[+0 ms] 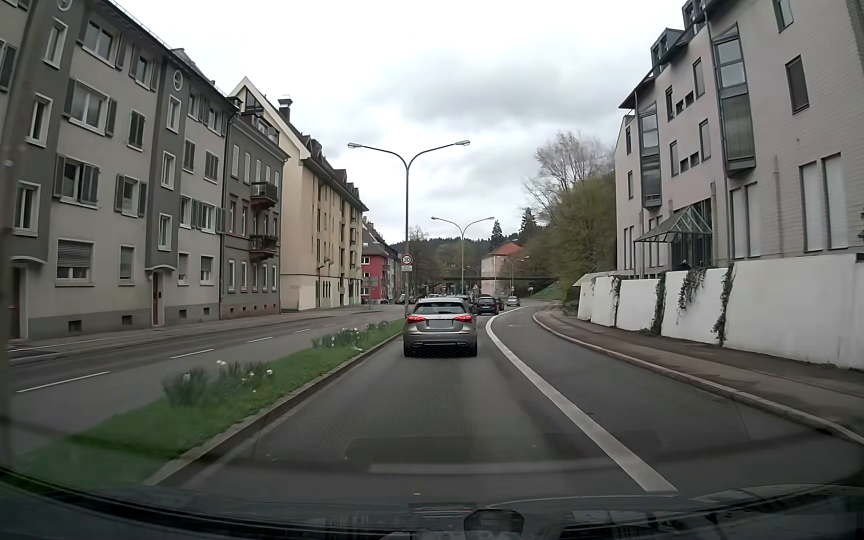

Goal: Follow the waypoints while adhering to traffic rules and regulations

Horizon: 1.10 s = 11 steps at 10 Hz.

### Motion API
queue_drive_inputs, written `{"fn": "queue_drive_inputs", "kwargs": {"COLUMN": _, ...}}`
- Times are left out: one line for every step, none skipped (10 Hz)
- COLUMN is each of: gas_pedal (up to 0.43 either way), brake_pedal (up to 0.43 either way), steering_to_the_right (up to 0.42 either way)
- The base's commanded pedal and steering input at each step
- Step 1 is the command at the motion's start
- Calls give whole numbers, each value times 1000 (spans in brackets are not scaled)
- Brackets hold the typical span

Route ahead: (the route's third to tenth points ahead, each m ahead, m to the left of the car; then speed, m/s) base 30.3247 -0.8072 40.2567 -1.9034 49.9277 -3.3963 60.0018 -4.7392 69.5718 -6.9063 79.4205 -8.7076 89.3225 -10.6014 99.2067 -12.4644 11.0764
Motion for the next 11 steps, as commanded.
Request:
{"fn": "queue_drive_inputs", "kwargs": {"gas_pedal": 47, "brake_pedal": 0, "steering_to_the_right": 0}}
{"fn": "queue_drive_inputs", "kwargs": {"gas_pedal": 47, "brake_pedal": 0, "steering_to_the_right": 0}}
{"fn": "queue_drive_inputs", "kwargs": {"gas_pedal": 28, "brake_pedal": 0, "steering_to_the_right": 0}}
{"fn": "queue_drive_inputs", "kwargs": {"gas_pedal": 20, "brake_pedal": 0, "steering_to_the_right": 3}}
{"fn": "queue_drive_inputs", "kwargs": {"gas_pedal": 20, "brake_pedal": 0, "steering_to_the_right": 3}}
{"fn": "queue_drive_inputs", "kwargs": {"gas_pedal": 20, "brake_pedal": 0, "steering_to_the_right": 2}}
{"fn": "queue_drive_inputs", "kwargs": {"gas_pedal": 20, "brake_pedal": 0, "steering_to_the_right": 2}}
{"fn": "queue_drive_inputs", "kwargs": {"gas_pedal": 20, "brake_pedal": 0, "steering_to_the_right": 3}}
{"fn": "queue_drive_inputs", "kwargs": {"gas_pedal": 20, "brake_pedal": 0, "steering_to_the_right": 3}}
{"fn": "queue_drive_inputs", "kwargs": {"gas_pedal": 20, "brake_pedal": 0, "steering_to_the_right": 4}}
{"fn": "queue_drive_inputs", "kwargs": {"gas_pedal": 20, "brake_pedal": 0, "steering_to_the_right": 4}}
